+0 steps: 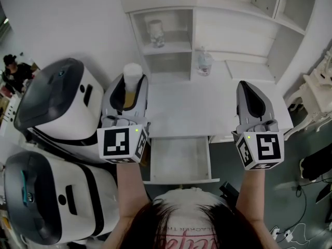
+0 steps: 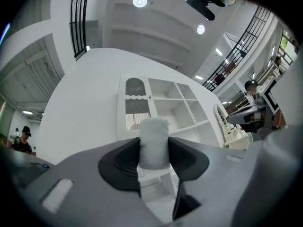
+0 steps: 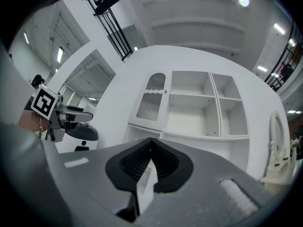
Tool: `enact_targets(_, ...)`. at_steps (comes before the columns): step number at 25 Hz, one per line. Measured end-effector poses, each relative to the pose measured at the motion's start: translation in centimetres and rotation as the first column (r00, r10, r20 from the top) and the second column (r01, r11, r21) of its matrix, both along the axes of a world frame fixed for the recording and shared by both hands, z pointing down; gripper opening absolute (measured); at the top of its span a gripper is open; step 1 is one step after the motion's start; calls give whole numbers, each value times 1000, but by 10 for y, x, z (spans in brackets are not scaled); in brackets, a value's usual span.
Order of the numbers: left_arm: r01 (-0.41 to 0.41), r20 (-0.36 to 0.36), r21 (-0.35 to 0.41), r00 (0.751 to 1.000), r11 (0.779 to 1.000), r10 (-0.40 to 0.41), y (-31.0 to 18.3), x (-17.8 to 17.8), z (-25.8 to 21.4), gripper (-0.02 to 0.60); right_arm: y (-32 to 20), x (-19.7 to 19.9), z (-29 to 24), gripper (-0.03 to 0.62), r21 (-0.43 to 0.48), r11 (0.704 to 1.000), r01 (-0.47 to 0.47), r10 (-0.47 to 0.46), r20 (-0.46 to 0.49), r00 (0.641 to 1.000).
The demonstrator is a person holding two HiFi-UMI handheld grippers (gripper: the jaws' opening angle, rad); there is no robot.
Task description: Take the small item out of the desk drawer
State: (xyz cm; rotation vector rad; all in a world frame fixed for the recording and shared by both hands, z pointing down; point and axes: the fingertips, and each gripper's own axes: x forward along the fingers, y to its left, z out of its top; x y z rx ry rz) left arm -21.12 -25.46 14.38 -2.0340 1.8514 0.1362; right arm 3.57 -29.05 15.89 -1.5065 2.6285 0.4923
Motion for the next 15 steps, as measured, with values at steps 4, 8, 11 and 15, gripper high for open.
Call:
enact_targets(4, 6, 3, 3, 1000, 1000, -6, -2, -2, -1, 192, -2, -1, -1, 2, 4, 1000, 1, -1, 2, 1000)
enact_targets(8, 12, 2, 5, 1000, 1000, -12, -1, -4, -2, 192, -2, 0, -2, 2, 7, 1000, -1, 1, 12, 1000)
enact_targets(11, 17, 3, 8, 1000, 1000, -17, 0, -4, -1, 192, 0, 1, -2, 2, 12, 1000, 1, -1, 12, 1000)
enact_targets(15, 19, 5, 22, 1000, 1000, -19, 2, -3, -3, 192, 2, 1, -5, 2, 24, 1000, 4, -5, 15, 1000)
